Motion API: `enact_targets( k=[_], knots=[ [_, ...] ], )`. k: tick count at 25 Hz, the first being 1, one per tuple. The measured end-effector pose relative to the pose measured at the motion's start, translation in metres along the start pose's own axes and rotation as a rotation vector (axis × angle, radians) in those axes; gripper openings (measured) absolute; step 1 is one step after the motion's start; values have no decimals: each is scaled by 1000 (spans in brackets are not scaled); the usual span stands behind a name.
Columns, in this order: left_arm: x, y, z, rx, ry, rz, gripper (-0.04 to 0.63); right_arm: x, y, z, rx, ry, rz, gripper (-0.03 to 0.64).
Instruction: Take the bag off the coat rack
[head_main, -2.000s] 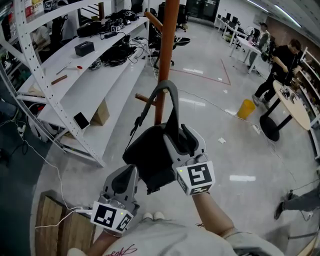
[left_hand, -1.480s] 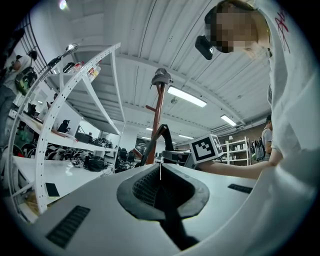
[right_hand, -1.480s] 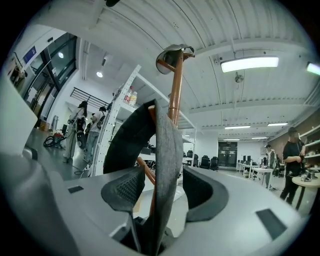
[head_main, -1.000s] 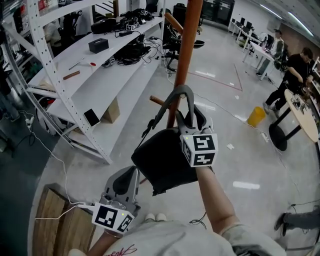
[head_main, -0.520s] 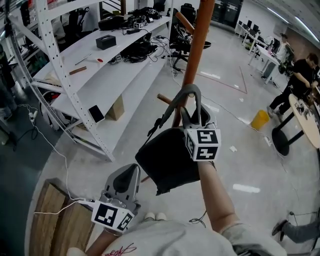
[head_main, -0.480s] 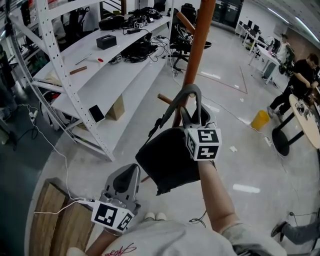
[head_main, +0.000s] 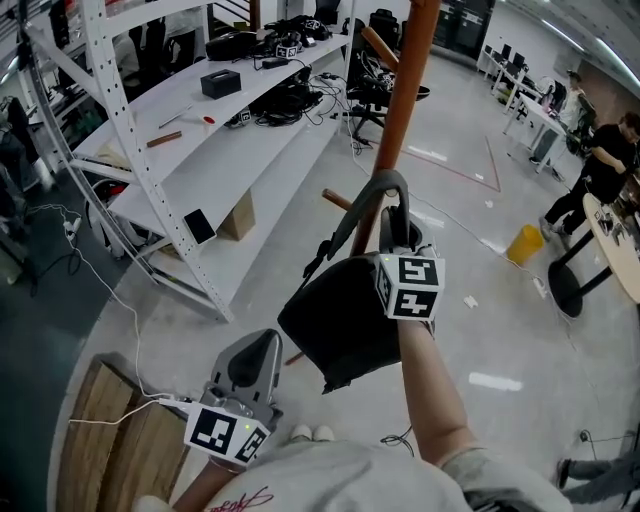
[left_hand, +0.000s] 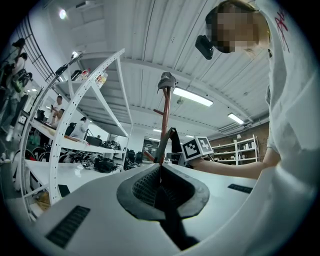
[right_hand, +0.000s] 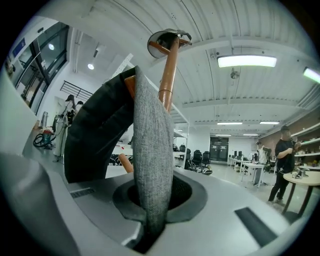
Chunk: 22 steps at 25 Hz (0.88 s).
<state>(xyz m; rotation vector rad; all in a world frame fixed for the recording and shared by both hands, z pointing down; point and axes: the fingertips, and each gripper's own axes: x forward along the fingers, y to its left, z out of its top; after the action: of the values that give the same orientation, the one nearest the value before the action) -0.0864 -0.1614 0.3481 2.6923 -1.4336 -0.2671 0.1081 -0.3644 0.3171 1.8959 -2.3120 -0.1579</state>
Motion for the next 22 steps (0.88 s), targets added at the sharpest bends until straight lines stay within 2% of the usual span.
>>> enact_targets(
  k=[11,16,22],
  knots=[
    [-6,0,-1,6,2,10,20,1,-2,-1,5,-1,-10,18],
    [-8,-2,1,10,4,14,20,-1,-2,3,64,-5,8,18],
    [-14,1,2,13,-2,28,20,-2,2,13,161,-35,72,18]
  ],
)
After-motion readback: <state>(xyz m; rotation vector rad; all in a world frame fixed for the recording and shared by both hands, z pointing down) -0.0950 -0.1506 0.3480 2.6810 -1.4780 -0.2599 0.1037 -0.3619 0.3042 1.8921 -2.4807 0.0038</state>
